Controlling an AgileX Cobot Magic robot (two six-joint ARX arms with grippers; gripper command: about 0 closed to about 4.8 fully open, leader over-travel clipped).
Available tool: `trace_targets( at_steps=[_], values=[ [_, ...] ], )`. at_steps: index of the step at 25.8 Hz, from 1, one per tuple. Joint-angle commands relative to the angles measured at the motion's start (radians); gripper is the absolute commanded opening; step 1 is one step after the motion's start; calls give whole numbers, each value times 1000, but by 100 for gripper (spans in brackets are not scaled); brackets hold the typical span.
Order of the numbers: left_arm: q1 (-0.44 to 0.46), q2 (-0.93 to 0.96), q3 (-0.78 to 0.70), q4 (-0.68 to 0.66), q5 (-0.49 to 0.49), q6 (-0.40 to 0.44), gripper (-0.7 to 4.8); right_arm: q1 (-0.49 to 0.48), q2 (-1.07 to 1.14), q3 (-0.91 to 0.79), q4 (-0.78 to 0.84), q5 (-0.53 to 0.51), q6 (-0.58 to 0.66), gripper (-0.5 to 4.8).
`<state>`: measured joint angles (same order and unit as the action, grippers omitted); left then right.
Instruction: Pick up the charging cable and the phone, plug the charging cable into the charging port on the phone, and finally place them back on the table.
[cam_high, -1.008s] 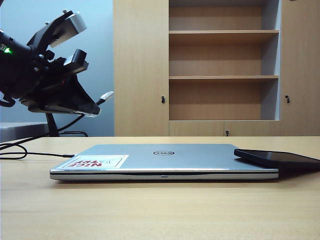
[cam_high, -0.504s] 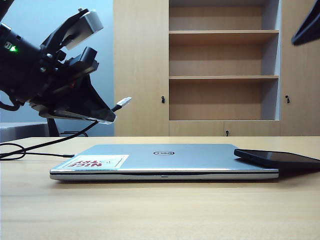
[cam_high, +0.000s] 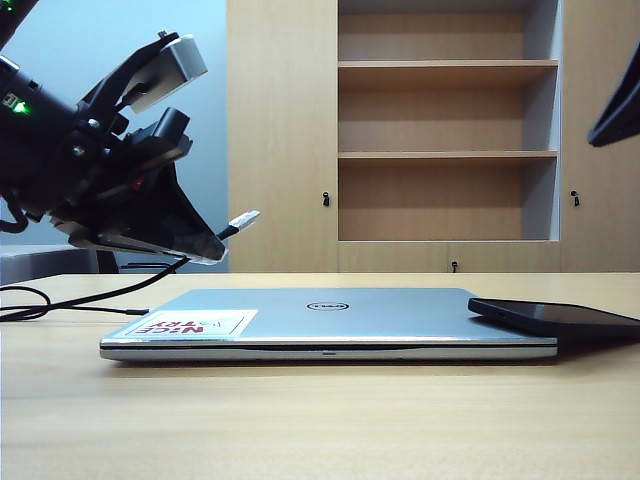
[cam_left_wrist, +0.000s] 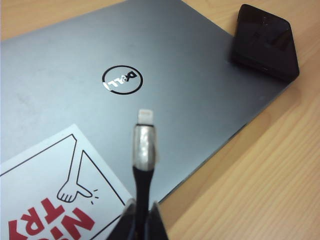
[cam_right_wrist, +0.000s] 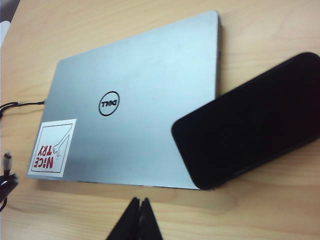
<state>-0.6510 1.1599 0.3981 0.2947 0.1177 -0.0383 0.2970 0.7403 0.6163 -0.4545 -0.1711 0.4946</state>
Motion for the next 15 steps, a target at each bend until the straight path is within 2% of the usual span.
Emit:
trace_targets(
  at_steps=[1, 9, 15],
  values=[
    [-2, -3, 0, 11, 2, 4, -6, -94, 31, 5, 16, -91, 3, -5],
    [-2, -3, 1, 11, 2, 4, -6, -256, 136, 5, 18, -252, 8, -6],
    [-2, -3, 1, 11, 2, 4, -6, -303, 215, 5, 22, -310, 60, -5]
  ],
)
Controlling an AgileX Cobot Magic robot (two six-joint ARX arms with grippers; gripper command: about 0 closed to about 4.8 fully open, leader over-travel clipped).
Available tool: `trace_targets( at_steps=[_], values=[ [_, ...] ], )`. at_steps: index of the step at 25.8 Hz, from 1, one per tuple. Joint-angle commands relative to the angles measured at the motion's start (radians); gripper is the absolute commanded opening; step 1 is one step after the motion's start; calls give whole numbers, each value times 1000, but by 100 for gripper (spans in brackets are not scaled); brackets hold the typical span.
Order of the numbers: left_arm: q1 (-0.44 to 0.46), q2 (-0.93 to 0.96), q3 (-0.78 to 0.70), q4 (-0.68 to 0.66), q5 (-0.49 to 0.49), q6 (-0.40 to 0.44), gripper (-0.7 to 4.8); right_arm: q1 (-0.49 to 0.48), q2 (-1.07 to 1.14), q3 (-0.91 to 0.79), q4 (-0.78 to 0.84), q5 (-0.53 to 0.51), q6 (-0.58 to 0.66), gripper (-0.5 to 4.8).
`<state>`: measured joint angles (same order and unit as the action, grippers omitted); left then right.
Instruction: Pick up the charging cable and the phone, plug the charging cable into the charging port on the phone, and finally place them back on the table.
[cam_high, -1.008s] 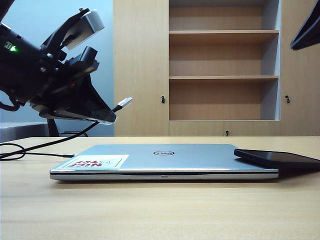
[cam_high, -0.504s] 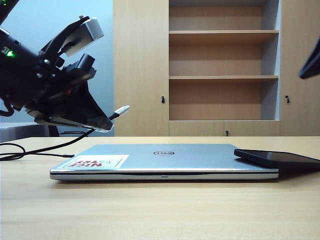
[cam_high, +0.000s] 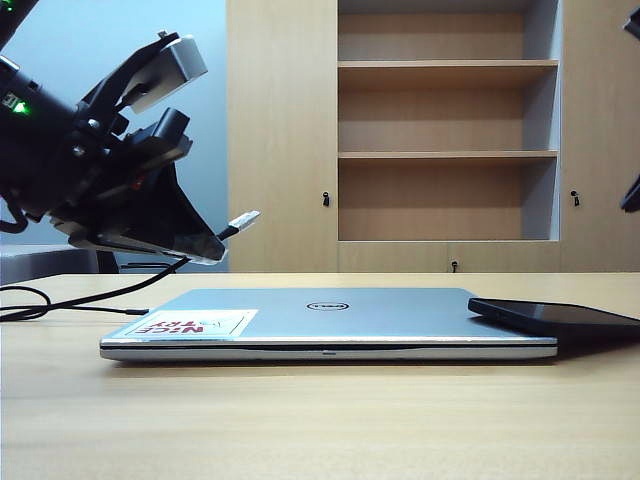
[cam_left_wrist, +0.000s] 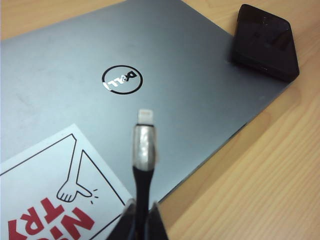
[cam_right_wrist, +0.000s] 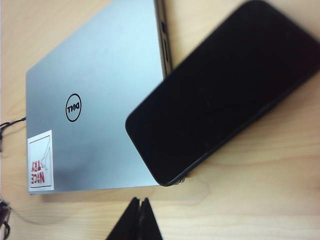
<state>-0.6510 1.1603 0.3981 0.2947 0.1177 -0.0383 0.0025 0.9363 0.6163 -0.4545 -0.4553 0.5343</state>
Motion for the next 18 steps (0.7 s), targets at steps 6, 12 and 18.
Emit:
trace_targets(
  at_steps=[6, 12, 18],
  values=[
    [-2, -3, 1, 12, 2, 4, -6, -6, 74, 5, 86, -68, 20, -5],
    [-2, -3, 0, 12, 2, 5, -6, -6, 83, -60, 204, -64, 29, -5],
    [-2, -3, 0, 11, 2, 4, -6, -6, 82, -193, 380, -101, 157, -6]
  ],
)
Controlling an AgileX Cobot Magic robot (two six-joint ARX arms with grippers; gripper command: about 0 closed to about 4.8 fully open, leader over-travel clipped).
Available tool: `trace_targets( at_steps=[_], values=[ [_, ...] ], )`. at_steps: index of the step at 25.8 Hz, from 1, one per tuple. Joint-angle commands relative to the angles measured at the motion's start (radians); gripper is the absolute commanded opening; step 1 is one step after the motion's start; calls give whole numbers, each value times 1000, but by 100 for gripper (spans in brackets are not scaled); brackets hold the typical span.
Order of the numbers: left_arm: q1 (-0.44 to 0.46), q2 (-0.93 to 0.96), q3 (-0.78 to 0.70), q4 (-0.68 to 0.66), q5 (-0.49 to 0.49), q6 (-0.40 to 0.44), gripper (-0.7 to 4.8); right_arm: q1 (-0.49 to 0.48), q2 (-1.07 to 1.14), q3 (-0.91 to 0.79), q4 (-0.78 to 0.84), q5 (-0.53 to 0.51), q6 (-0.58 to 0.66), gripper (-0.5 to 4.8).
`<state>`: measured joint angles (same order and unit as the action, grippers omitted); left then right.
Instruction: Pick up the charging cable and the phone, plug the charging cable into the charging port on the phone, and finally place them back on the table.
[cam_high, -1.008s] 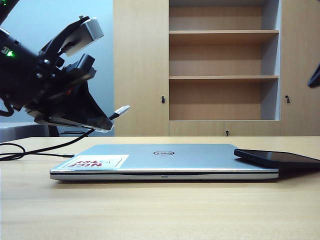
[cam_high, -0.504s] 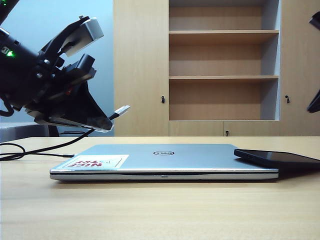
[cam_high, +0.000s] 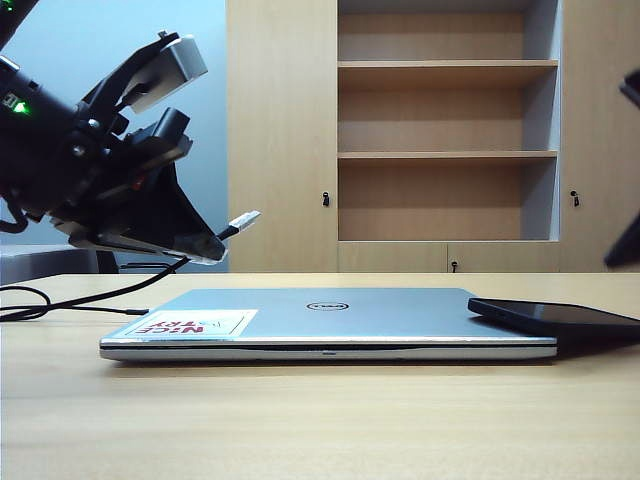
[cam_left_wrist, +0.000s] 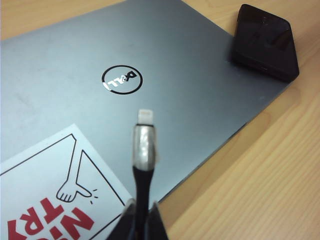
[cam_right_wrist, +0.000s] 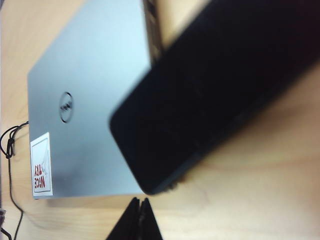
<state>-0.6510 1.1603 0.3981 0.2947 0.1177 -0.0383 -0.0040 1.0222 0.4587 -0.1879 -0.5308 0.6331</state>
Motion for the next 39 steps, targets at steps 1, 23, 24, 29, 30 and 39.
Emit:
trace_targets(
  at_steps=[1, 23, 24, 29, 30, 39],
  values=[
    [-2, -3, 0, 11, 2, 4, -6, 0, -4, -52, 138, -24, 85, -6],
    [-2, -3, 0, 12, 2, 5, -6, 0, 53, -62, 208, 111, 390, 334],
    [-2, -3, 0, 12, 2, 5, -6, 0, 61, -61, 216, 111, 390, 335],
    [-2, -3, 0, 12, 2, 4, -6, 0, 110, -61, 223, 110, 392, 338],
    [-2, -3, 0, 12, 2, 5, -6, 0, 121, -61, 225, 110, 392, 338],
    [-2, -3, 0, 12, 2, 4, -6, 0, 226, -61, 350, 101, 393, 339]
  ],
)
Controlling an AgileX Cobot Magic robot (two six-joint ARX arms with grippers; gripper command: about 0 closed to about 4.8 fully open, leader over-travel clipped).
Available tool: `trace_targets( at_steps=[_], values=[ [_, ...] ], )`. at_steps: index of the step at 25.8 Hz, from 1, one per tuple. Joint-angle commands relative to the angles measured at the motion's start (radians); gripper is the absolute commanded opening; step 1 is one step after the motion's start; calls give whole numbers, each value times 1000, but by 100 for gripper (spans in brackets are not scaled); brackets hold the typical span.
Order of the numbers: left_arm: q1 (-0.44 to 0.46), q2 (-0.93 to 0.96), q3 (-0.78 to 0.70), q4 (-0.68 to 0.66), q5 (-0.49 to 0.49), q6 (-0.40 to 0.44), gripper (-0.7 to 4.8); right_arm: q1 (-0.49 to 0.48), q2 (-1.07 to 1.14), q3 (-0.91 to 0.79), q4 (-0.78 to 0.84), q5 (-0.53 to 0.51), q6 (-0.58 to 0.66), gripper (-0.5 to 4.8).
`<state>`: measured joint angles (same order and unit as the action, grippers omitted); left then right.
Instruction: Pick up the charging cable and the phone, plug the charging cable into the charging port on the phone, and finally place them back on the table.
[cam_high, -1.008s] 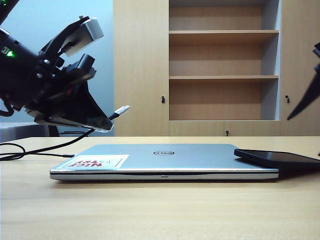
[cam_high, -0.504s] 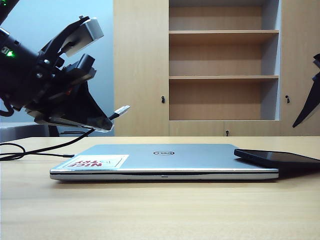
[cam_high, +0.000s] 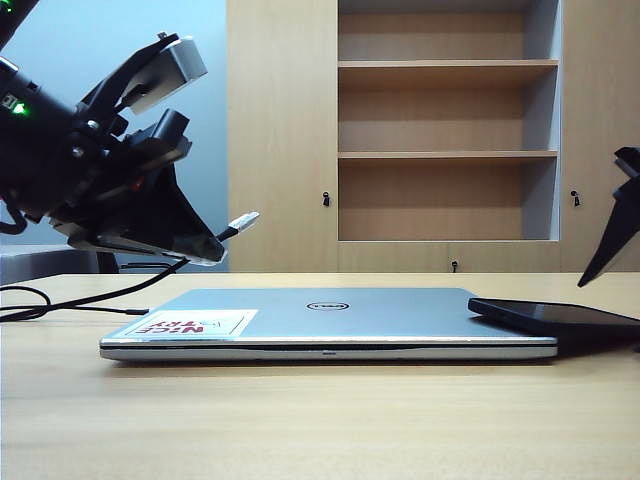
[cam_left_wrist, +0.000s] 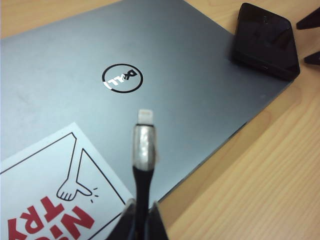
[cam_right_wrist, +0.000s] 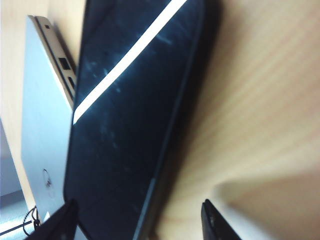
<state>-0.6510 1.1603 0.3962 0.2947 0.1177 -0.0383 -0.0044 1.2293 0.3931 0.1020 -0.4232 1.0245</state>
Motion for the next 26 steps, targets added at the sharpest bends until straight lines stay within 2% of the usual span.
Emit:
trace_targets(
  at_steps=[1, 12, 26],
  values=[
    [-2, -3, 2, 12, 2, 4, -6, 0, 29, 5, 69, -11, 2, 339],
    [-2, -3, 2, 12, 2, 4, -6, 1, 172, 5, 211, -80, 24, 338],
    [-2, -3, 2, 12, 2, 4, -6, 1, 236, 5, 319, -73, 24, 337]
  ],
)
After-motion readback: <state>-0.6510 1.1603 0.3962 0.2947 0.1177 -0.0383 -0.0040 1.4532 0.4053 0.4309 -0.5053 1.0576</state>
